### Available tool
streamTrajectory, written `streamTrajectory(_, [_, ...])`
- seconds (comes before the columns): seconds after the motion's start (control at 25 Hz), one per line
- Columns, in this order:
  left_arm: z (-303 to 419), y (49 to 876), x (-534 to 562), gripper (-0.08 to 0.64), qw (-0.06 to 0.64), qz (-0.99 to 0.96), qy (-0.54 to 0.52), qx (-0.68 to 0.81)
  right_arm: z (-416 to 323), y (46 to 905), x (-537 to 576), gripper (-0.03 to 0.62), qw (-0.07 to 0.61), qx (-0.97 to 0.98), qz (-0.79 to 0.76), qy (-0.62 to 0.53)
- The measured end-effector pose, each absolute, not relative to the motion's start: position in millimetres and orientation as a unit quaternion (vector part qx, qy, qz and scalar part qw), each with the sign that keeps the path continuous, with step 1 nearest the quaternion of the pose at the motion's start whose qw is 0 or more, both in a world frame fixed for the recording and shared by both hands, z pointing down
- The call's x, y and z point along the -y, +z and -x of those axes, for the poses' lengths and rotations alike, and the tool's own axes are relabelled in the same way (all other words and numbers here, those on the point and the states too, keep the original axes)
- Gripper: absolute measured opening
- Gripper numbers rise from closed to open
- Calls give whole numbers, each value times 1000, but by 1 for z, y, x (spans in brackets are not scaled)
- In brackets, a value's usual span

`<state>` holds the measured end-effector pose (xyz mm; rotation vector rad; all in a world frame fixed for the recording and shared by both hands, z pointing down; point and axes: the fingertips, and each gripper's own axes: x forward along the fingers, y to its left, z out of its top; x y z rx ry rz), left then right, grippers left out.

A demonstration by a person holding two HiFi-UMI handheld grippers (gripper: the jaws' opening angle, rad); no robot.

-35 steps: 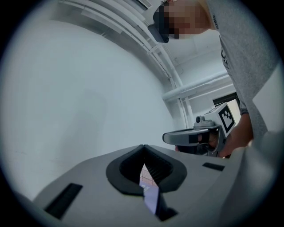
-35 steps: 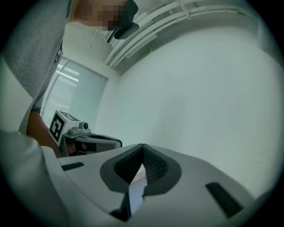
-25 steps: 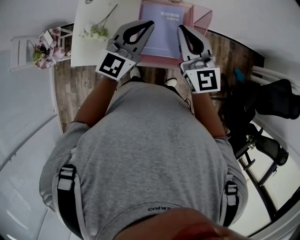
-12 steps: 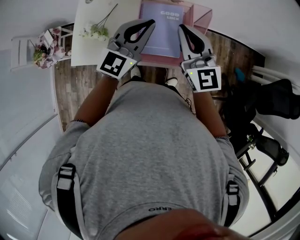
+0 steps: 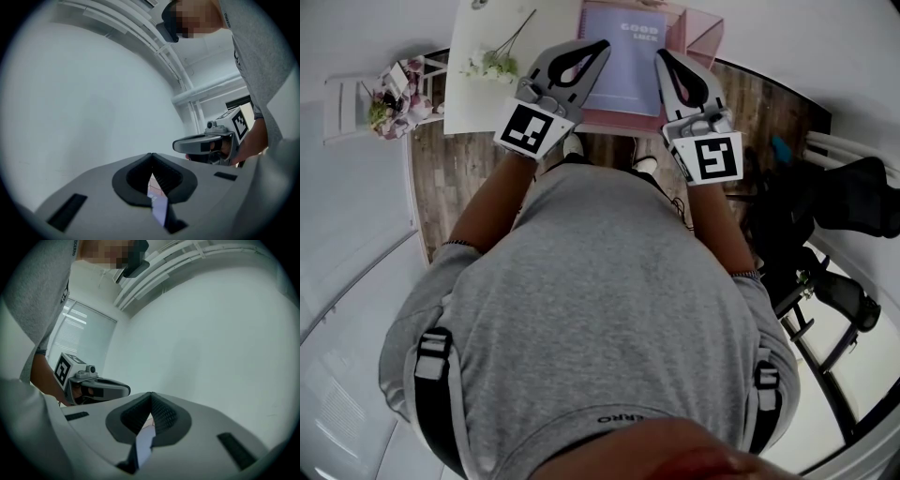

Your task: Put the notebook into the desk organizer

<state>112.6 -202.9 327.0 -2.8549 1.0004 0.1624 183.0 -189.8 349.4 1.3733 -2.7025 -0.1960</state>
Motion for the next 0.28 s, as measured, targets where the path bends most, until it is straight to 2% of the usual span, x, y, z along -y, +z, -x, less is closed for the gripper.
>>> streamTrajectory(0.28, [-114,328,202,20,53,941,52,-331,-182,344,188,8,40,886,-457,-63])
